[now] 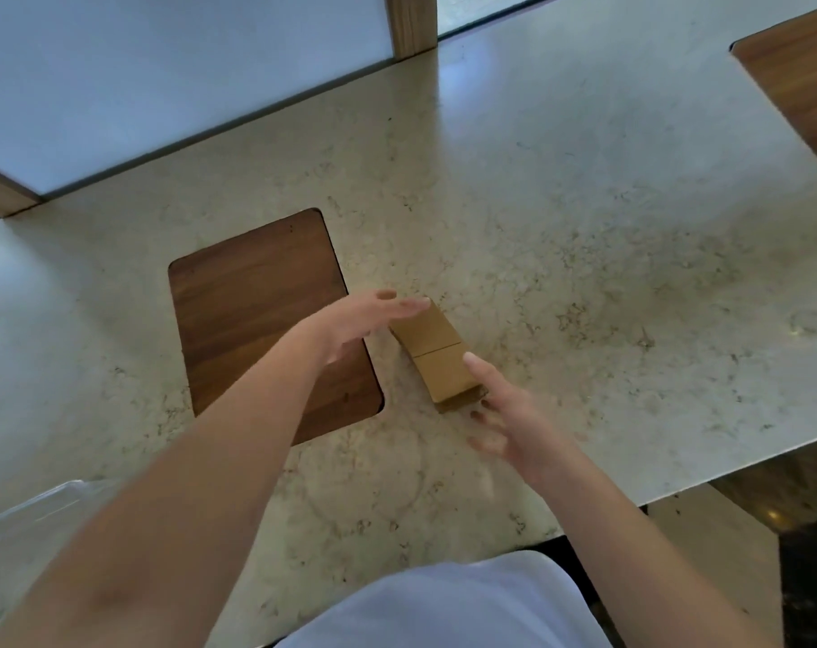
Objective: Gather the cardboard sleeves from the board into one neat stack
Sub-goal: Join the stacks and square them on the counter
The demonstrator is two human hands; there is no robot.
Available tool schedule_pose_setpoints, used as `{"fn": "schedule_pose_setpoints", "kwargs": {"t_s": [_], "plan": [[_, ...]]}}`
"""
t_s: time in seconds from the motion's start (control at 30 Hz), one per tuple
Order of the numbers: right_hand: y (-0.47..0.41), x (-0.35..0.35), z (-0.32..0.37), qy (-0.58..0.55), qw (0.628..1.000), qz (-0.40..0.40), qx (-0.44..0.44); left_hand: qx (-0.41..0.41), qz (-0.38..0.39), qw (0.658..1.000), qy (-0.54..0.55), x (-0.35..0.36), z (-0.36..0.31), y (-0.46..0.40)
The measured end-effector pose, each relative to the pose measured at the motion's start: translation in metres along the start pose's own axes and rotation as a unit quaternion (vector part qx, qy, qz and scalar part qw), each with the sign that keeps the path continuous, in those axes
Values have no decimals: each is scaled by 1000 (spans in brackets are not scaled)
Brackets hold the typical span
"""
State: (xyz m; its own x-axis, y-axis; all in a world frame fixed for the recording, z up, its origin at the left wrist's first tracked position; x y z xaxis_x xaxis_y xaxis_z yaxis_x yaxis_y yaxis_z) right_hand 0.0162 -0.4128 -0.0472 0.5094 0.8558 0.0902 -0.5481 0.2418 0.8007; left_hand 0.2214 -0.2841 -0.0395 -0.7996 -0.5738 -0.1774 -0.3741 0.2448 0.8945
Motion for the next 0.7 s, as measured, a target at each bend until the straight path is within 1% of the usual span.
{"fn": "schedule_pose_setpoints", "kwargs": {"t_s": [0.07,0.1,0.2,0.27,0.33,0.43,0.47,0.6,0.7], "plan": [[1,19,-10,-50,998,35,22,-21,86,995,-34,-3,-8,-5],[0,26,-14,-64,997,41,23,-30,112,992,-55,-3,-13,-10],[-7,38,-18,-101,994,29,20,-44,125,982,-135,0,-21,-20],[-13,39,-17,-137,990,21,21,-58,137,979,-142,1,-18,-27],[-16,37,-19,-140,990,31,21,-55,160,976,-136,3,-11,-28],[-17,32,-29,-96,995,18,11,-45,212,968,-126,7,7,-25],[-17,29,-31,-74,997,11,2,-40,214,970,-112,8,13,-24],[-28,17,-20,-3,998,14,-61,12,186,981,-55,8,33,-23],[-27,16,-13,100,984,56,-135,70,168,983,-10,9,61,-11]]}}
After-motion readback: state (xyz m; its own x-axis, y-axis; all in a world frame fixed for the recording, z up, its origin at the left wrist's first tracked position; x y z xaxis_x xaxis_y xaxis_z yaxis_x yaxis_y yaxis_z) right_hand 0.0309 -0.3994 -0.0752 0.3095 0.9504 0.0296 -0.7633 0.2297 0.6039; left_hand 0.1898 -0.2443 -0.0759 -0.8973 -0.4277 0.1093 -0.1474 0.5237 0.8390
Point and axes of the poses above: each hand's wrist, its own y-axis away from the middle knuckle, its own x-axis out of the palm, z = x × y, the point moved 5 cm from there along -y, towards the middle knuckle, and after that the axes turned 11 degrees about -x, right-handed, at the moved point
